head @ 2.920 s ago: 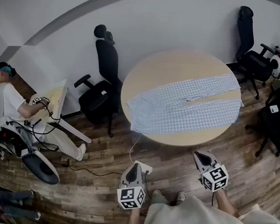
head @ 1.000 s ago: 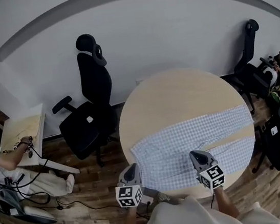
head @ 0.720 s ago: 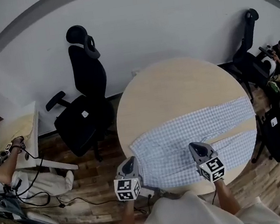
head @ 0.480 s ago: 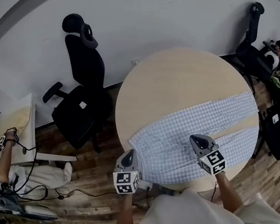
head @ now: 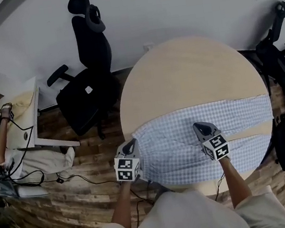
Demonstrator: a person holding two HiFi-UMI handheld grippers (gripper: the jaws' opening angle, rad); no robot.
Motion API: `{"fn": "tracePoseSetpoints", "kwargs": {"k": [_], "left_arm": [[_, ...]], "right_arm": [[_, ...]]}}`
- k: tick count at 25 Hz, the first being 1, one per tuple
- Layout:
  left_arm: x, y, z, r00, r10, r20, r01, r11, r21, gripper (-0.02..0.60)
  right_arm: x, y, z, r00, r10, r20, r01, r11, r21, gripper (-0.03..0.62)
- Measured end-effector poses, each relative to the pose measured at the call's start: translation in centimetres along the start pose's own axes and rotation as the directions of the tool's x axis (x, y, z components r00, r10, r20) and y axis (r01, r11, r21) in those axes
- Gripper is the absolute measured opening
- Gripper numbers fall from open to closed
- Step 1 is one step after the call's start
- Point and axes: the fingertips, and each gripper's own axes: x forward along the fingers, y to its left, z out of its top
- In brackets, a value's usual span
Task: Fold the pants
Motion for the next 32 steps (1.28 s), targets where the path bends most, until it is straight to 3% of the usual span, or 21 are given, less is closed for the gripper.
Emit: {"fn": "tracePoseSetpoints", "kwargs": {"k": [4, 7, 9, 12, 14, 16, 18, 20, 22, 23, 24, 29, 32], "left_arm": [[2.3, 1.1, -1.2, 0.996, -0.015, -0.092, 0.020, 0.998, 0.052, 0.035], [3.7, 1.6, -2.4, 0.982, -0.019, -0.185, 0.053, 0.983, 0.177, 0.035], [4.4, 1.8, -3.2, 0.968, -0.014, -0.251, 0.085, 0.958, 0.274, 0.035], [5.3, 1.9, -4.2, 0.941, -0.007, -0.339, 0.156, 0.897, 0.415, 0.035], [5.6, 2.0, -4.9, 0.916, -0.013, -0.400, 0.219, 0.853, 0.473, 0.036], [5.9, 1.9, -5.5, 0.885, -0.036, -0.464, 0.294, 0.816, 0.498, 0.036], [6.1, 1.7, -5.8, 0.854, -0.063, -0.516, 0.358, 0.791, 0.496, 0.037], [6.2, 1.7, -5.6, 0.838, -0.079, -0.539, 0.389, 0.780, 0.490, 0.037], [6.3, 1.8, -5.5, 0.824, -0.094, -0.560, 0.408, 0.783, 0.470, 0.063], [6.4, 1.8, -5.6, 0.814, -0.101, -0.572, 0.419, 0.783, 0.459, 0.120], [6.6, 2.0, -5.7, 0.806, -0.104, -0.583, 0.428, 0.781, 0.454, 0.135], [7.3, 2.6, -6.4, 0.769, -0.099, -0.632, 0.469, 0.759, 0.452, 0.135], [7.6, 2.5, -6.9, 0.741, -0.103, -0.664, 0.507, 0.734, 0.452, 0.133]], "right_arm": [[3.2, -1.4, -0.9, 0.996, 0.047, -0.078, -0.051, 0.997, -0.053, 0.029], [5.3, -2.1, -1.2, 0.985, 0.074, -0.158, -0.102, 0.979, -0.177, 0.029], [6.7, -2.6, -1.7, 0.970, 0.080, -0.230, -0.147, 0.946, -0.290, 0.029], [8.1, -3.1, -2.7, 0.936, 0.075, -0.344, -0.236, 0.859, -0.455, 0.029], [8.8, -3.3, -3.5, 0.909, 0.062, -0.413, -0.307, 0.769, -0.560, 0.029], [9.4, -3.6, -4.2, 0.881, 0.047, -0.471, -0.375, 0.677, -0.633, 0.029], [10.0, -4.1, -4.6, 0.852, 0.043, -0.522, -0.428, 0.631, -0.647, 0.032], [10.6, -4.7, -4.9, 0.824, 0.053, -0.564, -0.466, 0.631, -0.621, 0.048], [11.0, -5.2, -5.2, 0.789, 0.063, -0.612, -0.506, 0.632, -0.587, 0.161], [11.1, -5.5, -5.3, 0.773, 0.063, -0.631, -0.523, 0.627, -0.578, 0.161], [11.3, -5.7, -5.5, 0.760, 0.061, -0.647, -0.536, 0.622, -0.571, 0.161], [12.1, -6.8, -6.1, 0.725, 0.055, -0.687, -0.570, 0.608, -0.552, 0.128], [12.3, -7.2, -6.3, 0.697, 0.085, -0.712, -0.592, 0.628, -0.505, 0.121]]}}
